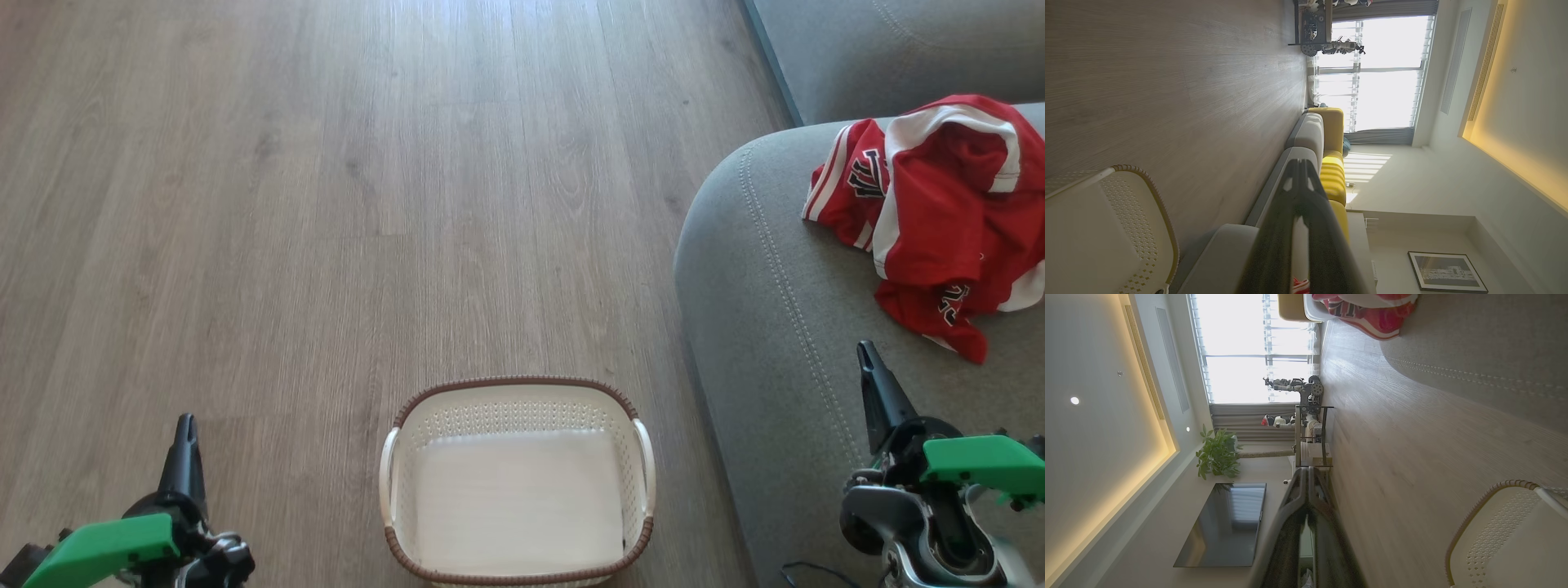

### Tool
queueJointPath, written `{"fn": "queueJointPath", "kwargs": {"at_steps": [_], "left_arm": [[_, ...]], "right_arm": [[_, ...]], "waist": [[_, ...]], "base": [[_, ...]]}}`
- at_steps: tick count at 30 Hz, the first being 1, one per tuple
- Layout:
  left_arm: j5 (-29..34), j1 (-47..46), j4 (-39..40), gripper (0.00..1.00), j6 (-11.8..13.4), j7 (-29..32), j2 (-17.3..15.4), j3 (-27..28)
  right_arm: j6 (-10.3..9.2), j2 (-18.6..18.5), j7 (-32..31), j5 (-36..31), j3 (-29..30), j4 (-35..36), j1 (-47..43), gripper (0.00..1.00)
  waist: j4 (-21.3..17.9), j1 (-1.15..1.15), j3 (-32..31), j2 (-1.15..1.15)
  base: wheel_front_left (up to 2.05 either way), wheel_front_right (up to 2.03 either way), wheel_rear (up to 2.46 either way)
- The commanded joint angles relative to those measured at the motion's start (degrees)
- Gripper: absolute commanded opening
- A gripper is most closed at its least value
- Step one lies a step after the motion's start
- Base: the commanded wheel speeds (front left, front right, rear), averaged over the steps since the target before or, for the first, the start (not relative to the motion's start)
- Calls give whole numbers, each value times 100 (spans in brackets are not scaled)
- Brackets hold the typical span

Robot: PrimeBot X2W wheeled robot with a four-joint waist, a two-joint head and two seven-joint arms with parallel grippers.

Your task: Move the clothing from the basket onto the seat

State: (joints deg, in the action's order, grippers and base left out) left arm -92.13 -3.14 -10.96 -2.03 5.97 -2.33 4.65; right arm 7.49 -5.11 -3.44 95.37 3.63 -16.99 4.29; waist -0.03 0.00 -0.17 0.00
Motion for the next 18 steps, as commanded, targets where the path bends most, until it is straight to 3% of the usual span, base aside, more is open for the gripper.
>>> {"fn": "queueJointPath", "kwargs": {"at_steps": [1,18], "left_arm": [[-1,-271,214,0,-50,44,-55,199],[-1,-271,214,0,-50,45,-55,199]], "right_arm": [[0,-108,26,52,-130,223,300,0],[0,-185,108,143,-234,236,293,0]], "waist": [[0,0,0,0],[0,0,0,0]], "base": [[0,0,0],[0,0,0]]}}
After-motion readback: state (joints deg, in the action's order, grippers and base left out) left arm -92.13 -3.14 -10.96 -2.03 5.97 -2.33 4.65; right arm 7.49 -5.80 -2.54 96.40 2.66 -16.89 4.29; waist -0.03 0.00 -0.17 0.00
